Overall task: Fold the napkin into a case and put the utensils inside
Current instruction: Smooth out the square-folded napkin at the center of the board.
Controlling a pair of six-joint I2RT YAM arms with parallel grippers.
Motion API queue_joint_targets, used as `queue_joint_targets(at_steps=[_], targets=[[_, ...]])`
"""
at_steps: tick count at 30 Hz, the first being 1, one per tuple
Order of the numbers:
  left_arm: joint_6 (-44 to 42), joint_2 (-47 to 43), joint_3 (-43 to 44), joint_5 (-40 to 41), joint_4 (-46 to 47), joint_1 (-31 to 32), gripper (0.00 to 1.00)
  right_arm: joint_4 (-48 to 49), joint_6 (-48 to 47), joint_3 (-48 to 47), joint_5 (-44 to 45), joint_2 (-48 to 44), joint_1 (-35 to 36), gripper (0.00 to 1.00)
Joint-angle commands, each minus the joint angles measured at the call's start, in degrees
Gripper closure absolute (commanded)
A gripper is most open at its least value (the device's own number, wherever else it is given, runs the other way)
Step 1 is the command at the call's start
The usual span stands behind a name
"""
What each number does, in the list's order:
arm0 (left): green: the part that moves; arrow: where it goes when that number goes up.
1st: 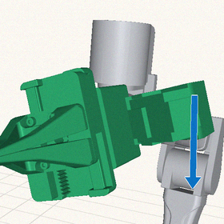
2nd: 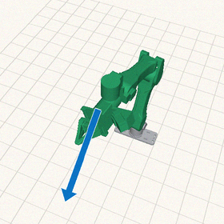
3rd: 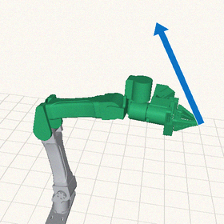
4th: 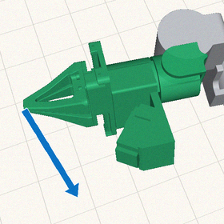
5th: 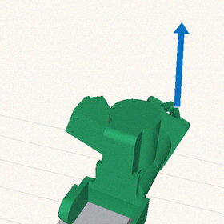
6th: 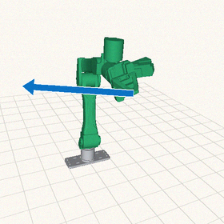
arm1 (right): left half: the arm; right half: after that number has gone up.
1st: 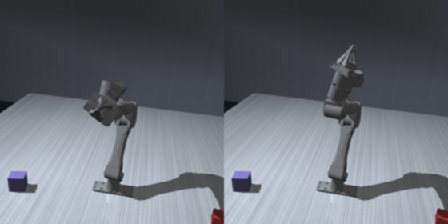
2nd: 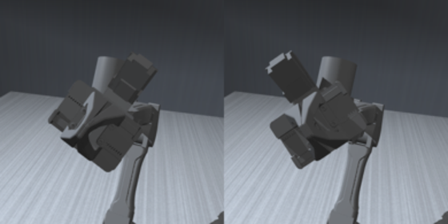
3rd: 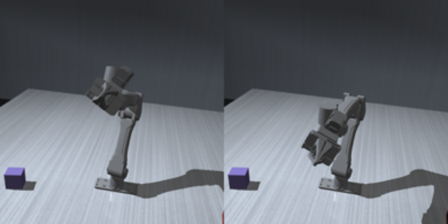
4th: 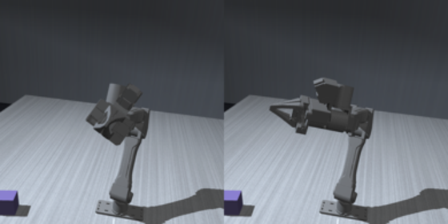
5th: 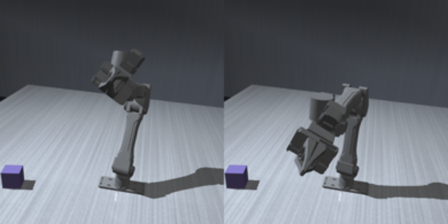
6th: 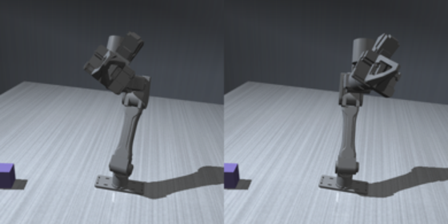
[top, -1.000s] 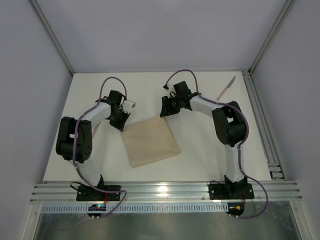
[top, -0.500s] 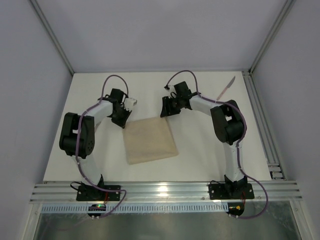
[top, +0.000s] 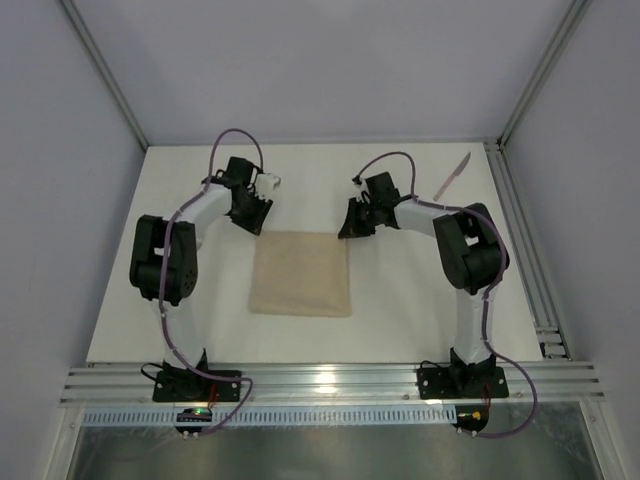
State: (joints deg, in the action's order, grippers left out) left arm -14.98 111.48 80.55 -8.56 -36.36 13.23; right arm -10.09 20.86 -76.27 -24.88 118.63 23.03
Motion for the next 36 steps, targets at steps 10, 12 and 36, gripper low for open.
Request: queue_joint_targets(at_steps=[10,12,36], targets=[[-3.38,-11.37,-0.74,-7.96,-12.93,9.33,0.64,18.96,18.76,28.17,14.42,-19.39,-5.62,0.96],[-4.7,-12.86,-5.04,-7.53,-14.0,11.89,0.65,19.4,19.3,29.86,15.39,-22.03,-5.71,0.81],[-4.44,-6.54,-14.9,-0.23,-8.29,16.65,0.71,18.09,16.58,33.02,6.16,-24.42,1.95,0.96]])
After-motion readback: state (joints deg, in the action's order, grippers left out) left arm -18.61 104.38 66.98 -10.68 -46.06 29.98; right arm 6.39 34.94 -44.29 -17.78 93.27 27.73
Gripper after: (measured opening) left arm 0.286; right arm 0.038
